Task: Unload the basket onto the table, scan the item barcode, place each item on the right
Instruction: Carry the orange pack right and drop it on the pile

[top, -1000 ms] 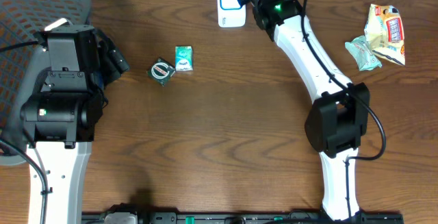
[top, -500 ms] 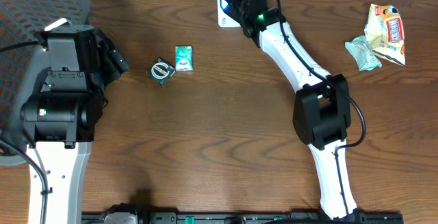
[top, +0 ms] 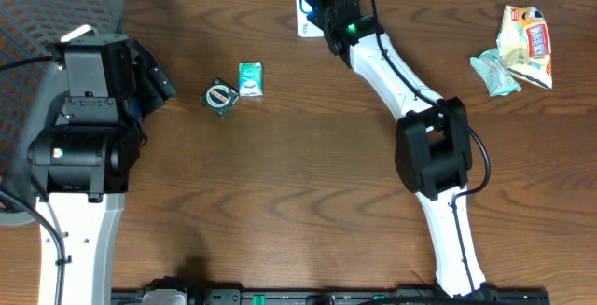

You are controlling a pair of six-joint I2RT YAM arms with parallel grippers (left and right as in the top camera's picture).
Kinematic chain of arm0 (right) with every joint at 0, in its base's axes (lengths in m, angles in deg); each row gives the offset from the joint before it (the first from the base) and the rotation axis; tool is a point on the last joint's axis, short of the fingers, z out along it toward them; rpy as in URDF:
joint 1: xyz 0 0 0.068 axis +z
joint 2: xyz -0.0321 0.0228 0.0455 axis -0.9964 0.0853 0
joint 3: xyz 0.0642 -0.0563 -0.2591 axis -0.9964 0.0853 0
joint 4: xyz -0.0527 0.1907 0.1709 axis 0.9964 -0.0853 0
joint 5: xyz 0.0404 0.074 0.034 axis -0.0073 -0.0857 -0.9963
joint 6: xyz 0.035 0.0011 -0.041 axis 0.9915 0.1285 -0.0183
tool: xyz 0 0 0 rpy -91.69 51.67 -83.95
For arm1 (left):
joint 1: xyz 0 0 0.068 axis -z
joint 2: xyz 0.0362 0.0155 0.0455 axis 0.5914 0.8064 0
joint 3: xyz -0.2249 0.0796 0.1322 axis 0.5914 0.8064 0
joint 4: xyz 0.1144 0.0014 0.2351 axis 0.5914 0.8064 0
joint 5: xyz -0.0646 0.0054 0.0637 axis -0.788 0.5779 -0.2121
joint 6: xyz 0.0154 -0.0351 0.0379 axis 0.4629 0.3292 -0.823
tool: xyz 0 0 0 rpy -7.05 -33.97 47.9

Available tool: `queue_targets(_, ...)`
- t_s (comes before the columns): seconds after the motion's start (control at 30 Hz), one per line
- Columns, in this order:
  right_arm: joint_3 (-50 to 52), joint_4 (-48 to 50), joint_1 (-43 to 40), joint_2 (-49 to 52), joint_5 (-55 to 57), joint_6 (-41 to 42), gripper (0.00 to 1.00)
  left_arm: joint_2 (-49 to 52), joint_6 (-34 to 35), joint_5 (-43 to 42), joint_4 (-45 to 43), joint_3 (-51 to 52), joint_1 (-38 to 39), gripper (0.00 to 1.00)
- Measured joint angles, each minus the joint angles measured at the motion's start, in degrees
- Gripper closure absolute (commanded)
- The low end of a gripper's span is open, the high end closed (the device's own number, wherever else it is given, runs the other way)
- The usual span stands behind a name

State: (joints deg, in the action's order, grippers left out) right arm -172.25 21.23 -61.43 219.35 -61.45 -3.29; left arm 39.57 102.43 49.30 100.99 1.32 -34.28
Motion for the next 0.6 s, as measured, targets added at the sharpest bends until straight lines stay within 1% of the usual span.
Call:
queue_targets(0.13, 0.0, -2.08, -1.55, -0.33, 1.49, 6.16, 0.99, 0.0, 0.0, 0.0, 0.0, 0.0, 0.0, 0.02)
queue_targets(0.23, 0.0, -6.54, -4.66, -2.12, 1.68, 10.6, 0.99, 0.0, 0.0, -0.02, 0.0, 0.0, 0.0, 0.02)
queue_targets(0.3, 0.0, -10.23, -7.43, -4.02, 1.77, 12.39, 0.99, 0.0, 0.0, 0.0, -0.02, 0.0, 0.0, 0.02)
queue_targets(0.47, -0.7, -24.65, -18.29, -8.92, 5.16, 15.19, 0.99, 0.0, 0.0, -0.02, -0.02, 0.0, 0.0, 0.02)
queue_targets(0.6, -0.7, -31.21, -24.65, -9.22, 7.02, 15.76, 0.99, 0.0, 0.0, 0.0, -0.04, 0.0, 0.0, 0.02)
